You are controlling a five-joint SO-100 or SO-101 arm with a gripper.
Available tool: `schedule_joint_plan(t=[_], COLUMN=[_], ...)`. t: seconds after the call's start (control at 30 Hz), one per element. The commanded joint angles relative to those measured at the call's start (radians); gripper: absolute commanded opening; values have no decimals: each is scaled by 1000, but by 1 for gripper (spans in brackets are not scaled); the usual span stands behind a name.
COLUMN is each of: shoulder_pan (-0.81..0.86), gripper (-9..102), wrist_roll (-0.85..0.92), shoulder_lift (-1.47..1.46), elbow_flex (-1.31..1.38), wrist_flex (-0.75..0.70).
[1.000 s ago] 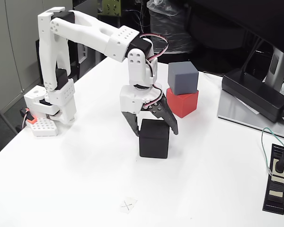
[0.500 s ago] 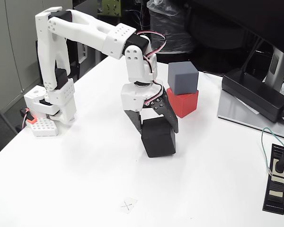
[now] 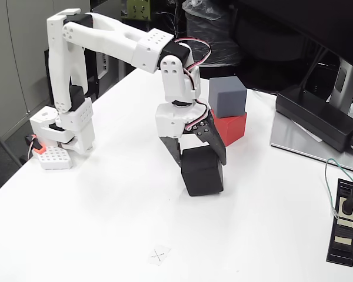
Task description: Stack the three blocks in an ordered color.
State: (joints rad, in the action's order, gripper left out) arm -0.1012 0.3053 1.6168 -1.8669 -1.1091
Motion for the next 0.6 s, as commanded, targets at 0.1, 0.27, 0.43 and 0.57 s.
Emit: schedule_joint_plan(t=[0.1,0.27,0.43,0.57], shoulder_pan=[-2,-2,-3,-15], gripper=[-1,-1,-1,-1], wrist_roll=[-14,-14,-14,-14], shoulder_lift=[18,18,18,21], elbow_flex=[221,423,627,759], wrist_flex=[-175,-307,-453,-476])
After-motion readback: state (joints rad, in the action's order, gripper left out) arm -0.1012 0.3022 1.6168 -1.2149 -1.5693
